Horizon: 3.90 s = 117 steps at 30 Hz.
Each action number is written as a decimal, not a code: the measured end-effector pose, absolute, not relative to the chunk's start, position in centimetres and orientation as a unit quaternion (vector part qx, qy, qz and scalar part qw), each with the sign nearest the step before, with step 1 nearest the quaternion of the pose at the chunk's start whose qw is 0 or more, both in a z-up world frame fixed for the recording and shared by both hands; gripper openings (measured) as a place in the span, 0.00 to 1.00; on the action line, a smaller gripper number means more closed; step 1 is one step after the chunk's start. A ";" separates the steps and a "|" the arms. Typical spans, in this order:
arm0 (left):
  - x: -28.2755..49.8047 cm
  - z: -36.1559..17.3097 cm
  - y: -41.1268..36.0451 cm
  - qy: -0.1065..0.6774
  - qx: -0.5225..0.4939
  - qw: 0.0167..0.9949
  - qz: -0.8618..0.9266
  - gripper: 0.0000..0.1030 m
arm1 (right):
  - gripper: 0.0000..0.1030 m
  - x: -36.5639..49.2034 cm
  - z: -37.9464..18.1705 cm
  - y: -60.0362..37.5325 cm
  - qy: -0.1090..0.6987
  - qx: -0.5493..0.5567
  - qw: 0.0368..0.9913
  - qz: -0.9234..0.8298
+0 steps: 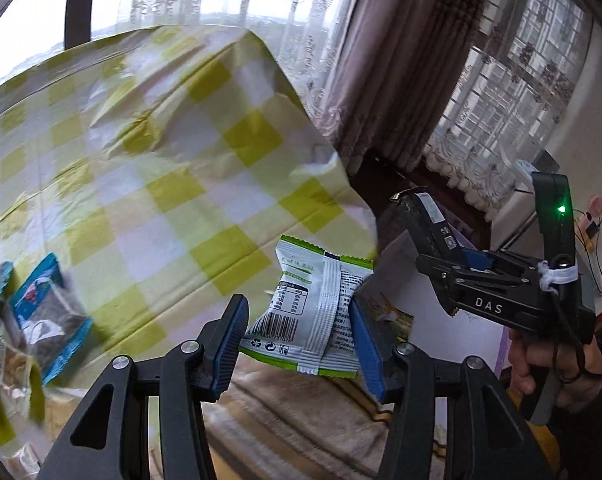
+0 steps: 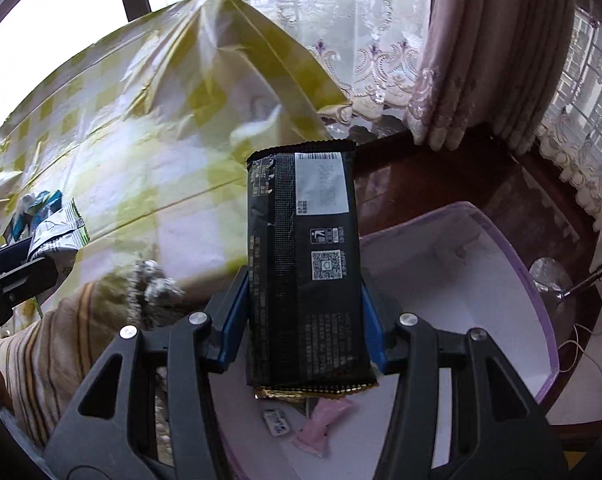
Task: Organize snacks
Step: 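Carry both snacks over the purple box and open both grippers, then move both tools back over the table toward the remaining snacks, then grasp the clear round-cookie bag with the left gripper while the right grasps the clear biscuit bag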
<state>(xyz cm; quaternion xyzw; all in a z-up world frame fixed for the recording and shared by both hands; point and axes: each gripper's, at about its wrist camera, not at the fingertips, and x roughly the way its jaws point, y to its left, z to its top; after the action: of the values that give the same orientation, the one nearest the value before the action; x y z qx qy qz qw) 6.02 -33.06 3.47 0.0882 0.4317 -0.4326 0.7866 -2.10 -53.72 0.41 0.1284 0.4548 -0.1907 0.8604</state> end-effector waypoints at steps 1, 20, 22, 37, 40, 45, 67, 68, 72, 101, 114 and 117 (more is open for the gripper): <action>5.6 3.3 -33.9 0.433 0.095 0.780 -0.442 0.50 | 0.52 -2.4 0.1 -54.3 0.458 0.131 0.857 -0.197; 3.0 1.6 -38.4 0.465 0.129 0.731 -0.482 0.66 | 0.60 -5.3 -2.6 -59.2 0.480 0.159 0.822 -0.263; 3.0 1.6 -38.1 0.464 0.128 0.733 -0.481 0.66 | 0.60 -5.2 -2.7 -58.8 0.480 0.158 0.824 -0.258; 5.0 2.2 -33.8 0.464 0.079 0.760 -0.448 0.66 | 0.61 -2.4 -1.2 -54.6 0.478 0.128 0.841 -0.220; 5.7 2.2 -32.3 0.465 0.068 0.769 -0.432 0.66 | 0.64 -1.7 -0.9 -53.2 0.478 0.118 0.845 -0.208; 6.7 2.2 -29.0 0.467 0.040 0.786 -0.403 0.66 | 0.64 -0.4 -0.5 -50.5 0.478 0.103 0.853 -0.183; 7.4 0.8 -7.7 0.532 -0.061 0.818 -0.210 0.66 | 0.69 4.5 0.7 -35.9 0.477 0.025 0.878 -0.026; 7.3 0.6 -7.0 0.539 -0.063 0.814 -0.207 0.66 | 0.69 4.7 0.6 -35.3 0.479 0.024 0.878 -0.020; 7.2 -0.3 -5.1 0.573 -0.061 0.794 -0.194 0.66 | 0.69 5.4 0.2 -33.1 0.486 0.017 0.874 0.005; 13.8 -2.4 -5.3 0.588 -0.056 0.791 -0.162 0.76 | 0.75 8.2 -2.1 -23.3 0.523 -0.001 0.846 0.103; 13.3 -2.8 -8.7 0.563 0.065 0.816 -0.114 0.52 | 0.75 9.2 -2.4 -22.8 0.530 0.030 0.845 0.058; 12.5 -2.7 -6.5 0.558 0.045 0.822 -0.108 0.49 | 0.75 9.7 -2.7 -21.9 0.537 0.033 0.841 0.058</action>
<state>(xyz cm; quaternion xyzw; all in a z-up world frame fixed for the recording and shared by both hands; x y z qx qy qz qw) 12.47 -6.52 -2.68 0.0447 0.5577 -0.1077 0.8218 9.66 -21.85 -2.70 0.0330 0.5372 0.0578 0.8408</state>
